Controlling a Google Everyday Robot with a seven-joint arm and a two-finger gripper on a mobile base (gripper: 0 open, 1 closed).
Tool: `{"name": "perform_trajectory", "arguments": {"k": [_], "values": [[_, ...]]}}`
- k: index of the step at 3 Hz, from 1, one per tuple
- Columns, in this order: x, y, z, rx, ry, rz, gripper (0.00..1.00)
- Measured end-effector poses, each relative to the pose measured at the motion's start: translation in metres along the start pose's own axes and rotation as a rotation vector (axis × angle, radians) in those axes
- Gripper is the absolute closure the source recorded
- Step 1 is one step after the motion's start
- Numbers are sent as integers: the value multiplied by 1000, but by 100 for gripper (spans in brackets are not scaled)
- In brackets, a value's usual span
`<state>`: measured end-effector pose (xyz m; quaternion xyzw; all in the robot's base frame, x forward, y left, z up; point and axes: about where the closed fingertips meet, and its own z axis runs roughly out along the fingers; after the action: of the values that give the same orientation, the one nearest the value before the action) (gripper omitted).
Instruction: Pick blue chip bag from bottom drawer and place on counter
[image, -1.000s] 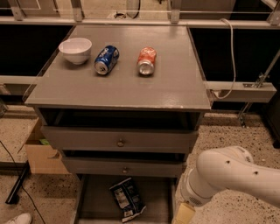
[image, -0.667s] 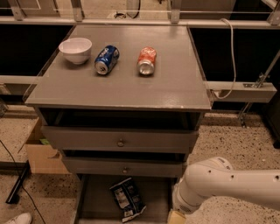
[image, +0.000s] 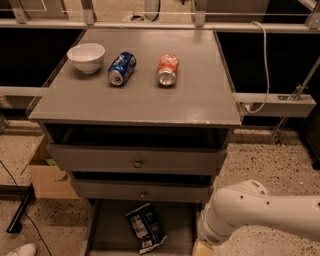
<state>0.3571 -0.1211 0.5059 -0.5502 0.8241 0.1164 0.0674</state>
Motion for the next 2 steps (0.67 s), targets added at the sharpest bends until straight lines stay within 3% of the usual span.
{"name": "perform_trajectory", "arguments": {"k": [1,2], "values": [[-2,-4,19,43,0,34,0],[-9,-22,50,108,25,4,0]]}}
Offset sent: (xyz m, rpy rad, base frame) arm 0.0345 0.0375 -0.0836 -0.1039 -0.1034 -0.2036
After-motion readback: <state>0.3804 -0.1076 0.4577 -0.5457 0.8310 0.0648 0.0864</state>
